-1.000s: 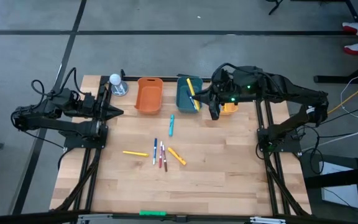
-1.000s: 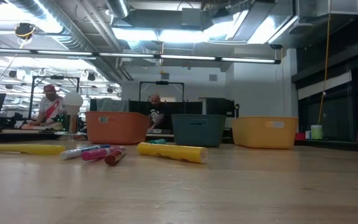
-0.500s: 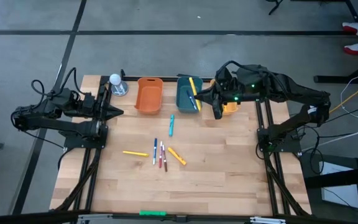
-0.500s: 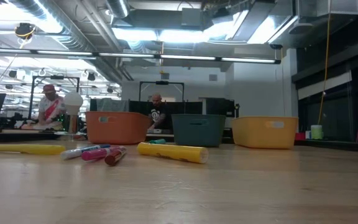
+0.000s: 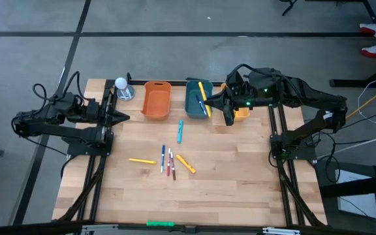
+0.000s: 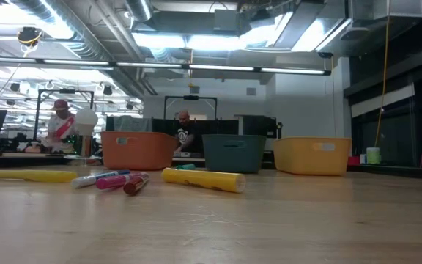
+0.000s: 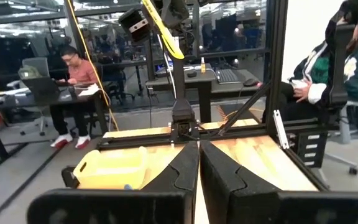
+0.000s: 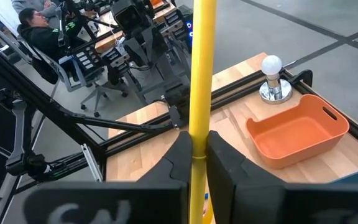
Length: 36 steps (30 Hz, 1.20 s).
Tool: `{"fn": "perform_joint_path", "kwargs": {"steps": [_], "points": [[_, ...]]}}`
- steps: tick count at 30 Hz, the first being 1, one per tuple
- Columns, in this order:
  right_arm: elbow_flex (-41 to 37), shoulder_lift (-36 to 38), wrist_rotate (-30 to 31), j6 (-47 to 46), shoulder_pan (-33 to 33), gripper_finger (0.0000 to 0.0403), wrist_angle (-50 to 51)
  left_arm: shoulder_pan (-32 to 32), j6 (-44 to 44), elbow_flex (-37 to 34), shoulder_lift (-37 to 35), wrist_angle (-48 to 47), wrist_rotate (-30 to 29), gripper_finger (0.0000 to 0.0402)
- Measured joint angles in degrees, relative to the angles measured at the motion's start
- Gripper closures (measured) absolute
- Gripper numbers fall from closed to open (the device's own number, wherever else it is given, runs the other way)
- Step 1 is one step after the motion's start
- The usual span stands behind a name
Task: Pick & Place Markers
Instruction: Put the right yellow pen into the orange bin
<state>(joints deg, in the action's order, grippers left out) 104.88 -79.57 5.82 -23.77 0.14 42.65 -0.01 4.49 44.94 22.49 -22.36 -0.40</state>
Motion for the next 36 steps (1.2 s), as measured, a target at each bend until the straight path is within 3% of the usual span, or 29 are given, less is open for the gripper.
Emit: {"fn": "perform_joint_path", "kwargs": {"steps": [6, 10, 15, 30, 36], "points": [[0.00, 0.00, 0.04, 0.02, 0.00, 0.0376, -0.04, 0.00, -2.47, 0.01, 0.01, 3.59, 0.02, 0.0393], [0.00, 0.00, 0.07, 0.22, 0.00, 0.0376, -0.04, 0.00, -6.03, 0.01, 0.33, 10.82, 0.01, 0.0390], [0.00, 0.00, 0.09, 0.46, 0.00, 0.0376, -0.07, 0.01, -13.86, 0.01, 2.14, 19.37, -8.74, 0.0377], [0.00, -0.02, -1.52, 2.06, 0.00, 0.0376, -1.86, 0.00, -12.78, 0.01, 13.65, 37.93, -8.85, 0.0212], [0.00, -0.02, -2.73, 3.28, 0.00, 0.0376, -2.83, 0.00, -12.69, 0.01, 18.64, 46.53, -7.05, 0.0172]]}}
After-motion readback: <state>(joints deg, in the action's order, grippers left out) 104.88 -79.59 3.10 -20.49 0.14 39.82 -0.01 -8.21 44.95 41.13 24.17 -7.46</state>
